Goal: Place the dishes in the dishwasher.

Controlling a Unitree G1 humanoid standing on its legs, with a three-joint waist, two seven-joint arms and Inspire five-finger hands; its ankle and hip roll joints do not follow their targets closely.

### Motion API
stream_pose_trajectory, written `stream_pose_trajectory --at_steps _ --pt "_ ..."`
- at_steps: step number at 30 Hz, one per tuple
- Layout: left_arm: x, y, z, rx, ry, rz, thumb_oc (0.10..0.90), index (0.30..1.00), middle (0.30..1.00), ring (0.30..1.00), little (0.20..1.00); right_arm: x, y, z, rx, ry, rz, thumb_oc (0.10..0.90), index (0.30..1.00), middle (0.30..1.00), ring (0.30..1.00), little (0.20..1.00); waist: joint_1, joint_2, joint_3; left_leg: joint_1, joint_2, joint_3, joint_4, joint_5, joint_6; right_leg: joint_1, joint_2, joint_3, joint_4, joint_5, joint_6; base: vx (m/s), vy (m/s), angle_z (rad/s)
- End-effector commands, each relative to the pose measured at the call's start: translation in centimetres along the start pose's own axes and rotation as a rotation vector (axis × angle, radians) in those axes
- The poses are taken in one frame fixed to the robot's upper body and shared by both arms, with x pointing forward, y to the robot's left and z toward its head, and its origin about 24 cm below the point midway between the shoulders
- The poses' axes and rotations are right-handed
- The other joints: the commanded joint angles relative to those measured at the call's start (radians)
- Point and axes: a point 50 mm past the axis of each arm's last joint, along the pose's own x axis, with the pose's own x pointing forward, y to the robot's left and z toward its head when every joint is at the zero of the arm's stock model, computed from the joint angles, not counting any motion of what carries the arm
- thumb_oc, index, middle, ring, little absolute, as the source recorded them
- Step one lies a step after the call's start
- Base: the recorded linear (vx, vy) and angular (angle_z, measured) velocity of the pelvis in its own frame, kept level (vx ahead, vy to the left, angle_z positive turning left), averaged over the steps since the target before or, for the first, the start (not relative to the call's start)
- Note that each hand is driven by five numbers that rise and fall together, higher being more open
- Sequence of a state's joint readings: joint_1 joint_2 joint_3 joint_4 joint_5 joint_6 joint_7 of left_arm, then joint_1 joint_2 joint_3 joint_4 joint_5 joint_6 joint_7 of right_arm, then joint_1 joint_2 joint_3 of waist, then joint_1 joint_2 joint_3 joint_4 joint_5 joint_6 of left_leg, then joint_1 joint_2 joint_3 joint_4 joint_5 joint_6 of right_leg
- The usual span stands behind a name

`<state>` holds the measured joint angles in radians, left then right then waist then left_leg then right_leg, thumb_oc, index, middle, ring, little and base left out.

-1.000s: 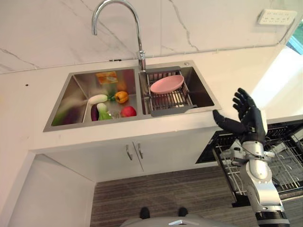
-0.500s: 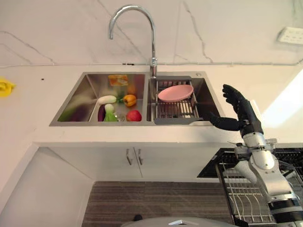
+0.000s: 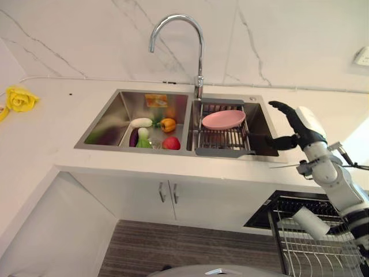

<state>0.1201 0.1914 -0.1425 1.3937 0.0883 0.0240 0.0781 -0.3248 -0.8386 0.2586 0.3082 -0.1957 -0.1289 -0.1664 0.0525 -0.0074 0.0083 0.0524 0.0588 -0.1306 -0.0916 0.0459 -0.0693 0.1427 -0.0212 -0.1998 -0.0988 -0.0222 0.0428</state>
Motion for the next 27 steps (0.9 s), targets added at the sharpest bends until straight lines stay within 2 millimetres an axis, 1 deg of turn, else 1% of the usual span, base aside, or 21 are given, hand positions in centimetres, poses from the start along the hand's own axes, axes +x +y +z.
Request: stream_pose_trajectory --at_steps 1,2,3,4,6,8,10,12,13,15,16,18,21,24,26,27 --pt "0.1 1.9 1.4 0.069 -0.016 0.045 0.800 0.900 0.900 0.900 0.900 3.4 -3.9 4.4 -0.041 -0.187 -0.158 0.800 0.900 0.900 0.900 0.900 0.054 -0.040 -0.004 0.115 -0.007 0.009 0.008 -0.159 0.017 -0.077 -0.058 0.020 0.023 0.008 0.089 0.03 -0.018 0.01" --pt "0.1 1.5 2.2 0.093 -0.044 0.035 0.800 0.900 0.900 0.900 0.900 4.0 -3.5 4.8 -0.054 -0.193 -0.133 0.800 0.900 0.900 0.900 0.900 0.056 -0.039 -0.005 0.112 -0.008 0.007 0.008 -0.158 0.017 -0.078 -0.059 0.021 0.023 0.008 0.089 0.02 -0.013 0.03" --pt "0.1 1.4 2.2 0.091 -0.044 0.034 0.800 0.900 0.900 0.900 0.900 4.1 -3.5 4.9 -0.055 -0.194 -0.132 0.800 0.900 0.900 0.900 0.900 0.055 -0.038 -0.005 0.111 -0.008 0.007 0.008 -0.158 0.017 -0.078 -0.059 0.021 0.023 0.008 0.089 0.00 0.000 0.00" --pt "0.1 1.0 3.0 0.129 -0.075 0.026 0.800 0.900 0.900 0.900 0.900 4.7 -3.2 5.5 -0.076 -0.206 -0.111 0.800 0.900 0.900 0.900 0.900 0.056 -0.036 -0.004 0.108 -0.009 0.006 0.008 -0.157 0.017 -0.080 -0.060 0.021 0.023 0.008 0.089 0.02 -0.013 0.06" --pt "0.1 0.7 3.3 0.141 -0.087 0.020 0.800 0.900 0.900 0.900 0.900 5.2 -3.0 5.7 -0.081 -0.203 -0.100 0.800 0.900 0.900 0.900 0.900 0.057 -0.035 -0.002 0.104 -0.010 0.004 0.008 -0.155 0.017 -0.082 -0.060 0.021 0.024 0.007 0.089 0.02 -0.008 0.07" --pt "0.1 0.6 3.3 0.139 -0.086 0.018 0.800 0.900 0.900 0.900 0.900 5.5 -2.9 5.8 -0.091 -0.201 -0.096 0.800 0.900 0.900 0.900 0.900 0.058 -0.034 -0.001 0.102 -0.010 0.002 0.008 -0.155 0.017 -0.083 -0.060 0.021 0.024 0.007 0.089 0.02 -0.006 0.07" --pt "0.1 0.6 3.0 0.128 -0.073 0.020 0.800 0.900 0.900 0.900 0.900 6.0 -2.5 5.9 -0.137 -0.196 -0.063 0.800 0.900 0.900 0.900 0.900 0.064 -0.036 0.000 0.099 -0.010 -0.003 0.005 -0.153 0.017 -0.083 -0.060 0.019 0.022 0.006 0.087 0.05 -0.020 0.08" --pt "0.1 0.6 2.7 0.123 -0.065 0.020 0.800 0.900 0.900 0.900 0.900 6.2 -2.5 5.9 -0.152 -0.192 -0.060 0.800 0.900 0.900 0.900 0.900 0.066 -0.036 0.001 0.098 -0.009 -0.005 0.005 -0.153 0.016 -0.083 -0.059 0.018 0.021 0.005 0.087 0.02 -0.009 0.01" --pt "0.1 0.6 2.4 0.124 -0.057 0.021 0.800 0.900 0.900 0.900 0.900 6.7 -2.5 5.8 -0.189 -0.173 -0.055 0.800 0.900 0.900 0.900 0.900 0.073 -0.038 0.002 0.095 -0.009 -0.008 0.005 -0.151 0.015 -0.082 -0.059 0.015 0.019 0.005 0.087 0.00 0.000 0.00" --pt "0.1 0.5 2.4 0.125 -0.060 0.022 0.800 0.900 0.900 0.900 0.900 7.0 -2.5 5.7 -0.217 -0.166 -0.050 0.800 0.900 0.900 0.900 0.900 0.075 -0.037 0.004 0.093 -0.009 -0.009 0.005 -0.150 0.014 -0.082 -0.060 0.012 0.019 0.004 0.087 0.02 -0.007 0.01" --pt "0.1 0.4 2.4 0.133 -0.069 0.017 0.800 0.900 0.900 0.900 0.900 7.6 -2.8 5.6 -0.275 -0.144 -0.046 0.800 0.900 0.900 0.900 0.900 0.083 -0.037 0.006 0.088 -0.009 -0.014 0.004 -0.148 0.013 -0.084 -0.059 0.010 0.018 0.005 0.087 0.02 -0.009 0.03" --pt "0.1 0.3 2.6 0.131 -0.081 0.014 0.800 0.900 0.900 0.900 0.900 7.9 -2.9 5.5 -0.301 -0.133 -0.044 0.800 0.900 0.900 0.900 0.900 0.085 -0.035 0.009 0.084 -0.009 -0.015 0.004 -0.148 0.013 -0.085 -0.060 0.008 0.017 0.005 0.088 0.00 0.000 0.00" --pt "0.0 0.0 3.7 0.133 -0.137 0.009 0.800 0.900 0.900 0.900 0.900 8.5 -3.6 5.1 -0.361 -0.098 -0.057 0.800 0.900 0.900 0.900 0.900 0.096 -0.032 0.019 0.067 -0.012 -0.027 0.005 -0.143 0.012 -0.096 -0.060 0.005 0.018 0.006 0.089 -0.01 0.000 0.06" --pt "-0.1 -0.3 4.2 0.155 -0.165 -0.001 0.800 0.900 0.900 0.900 0.900 8.9 -4.0 5.0 -0.384 -0.081 -0.072 0.800 0.900 0.900 0.900 0.900 0.101 -0.028 0.026 0.053 -0.014 -0.035 0.006 -0.138 0.013 -0.106 -0.060 0.002 0.018 0.008 0.089 -0.01 0.003 0.19" --pt "-0.2 -0.6 4.8 0.194 -0.202 -0.015 0.800 0.900 0.900 0.900 0.900 9.3 -4.5 4.7 -0.387 -0.044 -0.090 0.800 0.900 0.900 0.900 0.900 0.112 -0.021 0.038 0.034 -0.018 -0.046 0.006 -0.131 0.012 -0.117 -0.061 -0.006 0.017 0.010 0.089 -0.02 0.010 0.12" --pt "-0.3 -0.6 5.5 0.201 -0.232 -0.015 0.800 0.900 0.900 0.900 0.900 9.4 -4.8 4.1 -0.403 -0.013 -0.100 0.800 0.900 0.900 0.900 0.900 0.121 -0.018 0.047 0.019 -0.020 -0.059 0.006 -0.124 0.010 -0.127 -0.062 -0.016 0.018 0.010 0.089 -0.02 -0.005 0.17"
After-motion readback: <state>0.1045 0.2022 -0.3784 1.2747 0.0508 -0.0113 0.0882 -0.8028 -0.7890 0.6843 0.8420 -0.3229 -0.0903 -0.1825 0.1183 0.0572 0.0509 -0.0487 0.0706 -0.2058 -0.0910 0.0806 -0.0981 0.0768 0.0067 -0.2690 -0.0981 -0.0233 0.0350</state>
